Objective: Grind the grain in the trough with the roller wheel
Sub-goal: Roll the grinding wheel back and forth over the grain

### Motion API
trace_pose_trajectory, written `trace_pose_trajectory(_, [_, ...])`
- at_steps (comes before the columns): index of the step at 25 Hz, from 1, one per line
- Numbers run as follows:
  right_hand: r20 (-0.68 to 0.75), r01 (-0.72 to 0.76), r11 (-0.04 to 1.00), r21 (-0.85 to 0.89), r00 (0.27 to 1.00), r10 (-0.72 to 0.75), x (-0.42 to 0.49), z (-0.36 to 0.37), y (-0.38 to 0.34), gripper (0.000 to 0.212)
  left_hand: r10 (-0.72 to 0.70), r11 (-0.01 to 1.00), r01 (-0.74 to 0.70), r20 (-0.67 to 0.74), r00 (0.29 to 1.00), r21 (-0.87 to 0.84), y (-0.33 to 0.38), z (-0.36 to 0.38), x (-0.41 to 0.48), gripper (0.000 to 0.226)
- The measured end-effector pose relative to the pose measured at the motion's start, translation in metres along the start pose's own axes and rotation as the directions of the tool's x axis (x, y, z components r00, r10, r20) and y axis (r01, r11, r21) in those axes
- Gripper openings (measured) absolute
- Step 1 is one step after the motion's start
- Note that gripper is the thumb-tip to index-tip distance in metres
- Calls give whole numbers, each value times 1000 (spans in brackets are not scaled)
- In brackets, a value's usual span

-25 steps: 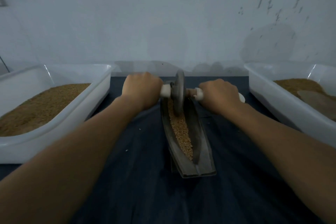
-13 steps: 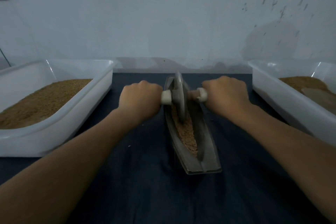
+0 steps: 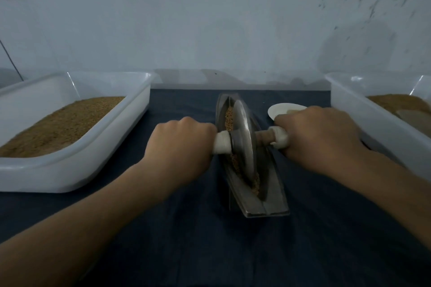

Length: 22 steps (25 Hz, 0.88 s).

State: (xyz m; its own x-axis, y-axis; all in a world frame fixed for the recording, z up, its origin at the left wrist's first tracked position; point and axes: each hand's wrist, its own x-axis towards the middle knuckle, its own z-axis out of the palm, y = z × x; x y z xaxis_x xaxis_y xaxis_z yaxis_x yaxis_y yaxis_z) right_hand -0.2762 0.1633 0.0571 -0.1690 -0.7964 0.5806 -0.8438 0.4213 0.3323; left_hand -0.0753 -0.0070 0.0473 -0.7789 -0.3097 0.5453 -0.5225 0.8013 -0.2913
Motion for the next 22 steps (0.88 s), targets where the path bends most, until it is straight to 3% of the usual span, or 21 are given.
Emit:
trace_pose_trajectory(4, [141,-171,984,58,977,161,45,38,-10,18,-106,994,104,112,988,27,-4,29,54,2])
trace_pose_trajectory(7, [219,-206,973,101,959,180,61,44,-8,13,-108,994,107,171,979,14,-8,26,75,13])
trace_pose_trajectory(9, [179,-141,987,76,976,126,46,37,-4,23,-87,996,90,152,985,-13,-6,24,52,7])
trace_pose_trajectory(12, [1,-30,999,-18,1000,30,6,8,-4,45,-8,1000,8,-12,1000,-24,1,10,-2,39])
trace_pose_trajectory(14, [-21,3,1000,22,1000,-2,-11,0,-2,42,55,998,-54,-111,992,13,-2,-4,-11,51])
trace_pose_trajectory(16, [27,-35,997,66,999,33,-16,7,0,36,35,998,-33,-50,998,47,-4,-4,-5,46])
trace_pose_trajectory(19, [50,-132,991,-9,990,133,9,31,-1,31,-39,999,37,62,997,39,-9,21,24,18])
trace_pose_trajectory(22, [159,-202,972,121,970,182,52,48,0,24,-87,996,83,187,979,28,-20,30,71,14])
